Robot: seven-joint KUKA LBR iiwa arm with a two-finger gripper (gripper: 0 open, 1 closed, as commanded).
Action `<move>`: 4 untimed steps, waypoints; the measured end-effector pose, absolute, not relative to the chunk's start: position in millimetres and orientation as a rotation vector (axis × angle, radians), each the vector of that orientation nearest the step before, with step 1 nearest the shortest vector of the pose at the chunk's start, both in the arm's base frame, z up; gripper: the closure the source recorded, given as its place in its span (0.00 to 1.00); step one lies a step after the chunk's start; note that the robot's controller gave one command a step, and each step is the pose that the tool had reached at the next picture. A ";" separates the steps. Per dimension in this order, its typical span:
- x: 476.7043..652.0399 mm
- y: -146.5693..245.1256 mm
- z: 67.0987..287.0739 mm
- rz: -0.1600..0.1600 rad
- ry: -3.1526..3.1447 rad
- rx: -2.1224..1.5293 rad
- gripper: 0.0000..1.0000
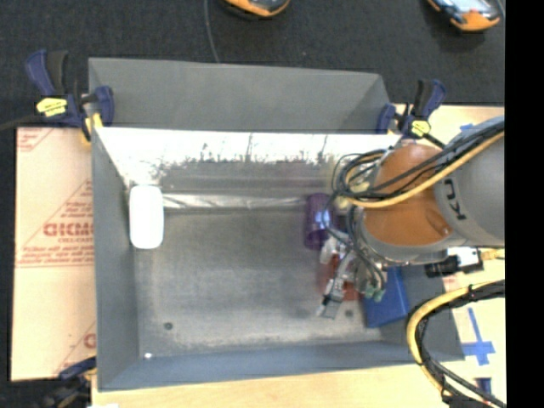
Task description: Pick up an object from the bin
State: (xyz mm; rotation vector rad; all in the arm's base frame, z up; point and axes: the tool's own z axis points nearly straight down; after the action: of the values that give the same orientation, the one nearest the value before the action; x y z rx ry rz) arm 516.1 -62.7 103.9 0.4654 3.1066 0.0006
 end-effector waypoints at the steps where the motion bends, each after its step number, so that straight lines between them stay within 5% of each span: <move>1: 516.3 -62.8 104.0 0.001 3.106 0.464 0.00; 2: 520.7 -102.7 133.0 0.002 3.078 0.626 0.00; 3: 536.5 -136.8 187.4 0.000 3.104 0.478 0.00; 4: 519.1 -117.6 147.9 0.000 3.095 0.491 0.00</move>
Offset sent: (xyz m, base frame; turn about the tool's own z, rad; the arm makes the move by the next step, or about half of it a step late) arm 0.0100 -0.0884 0.0635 0.2319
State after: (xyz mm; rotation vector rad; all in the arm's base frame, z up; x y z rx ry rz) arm 519.1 -117.6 147.9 0.4908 3.0953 0.0001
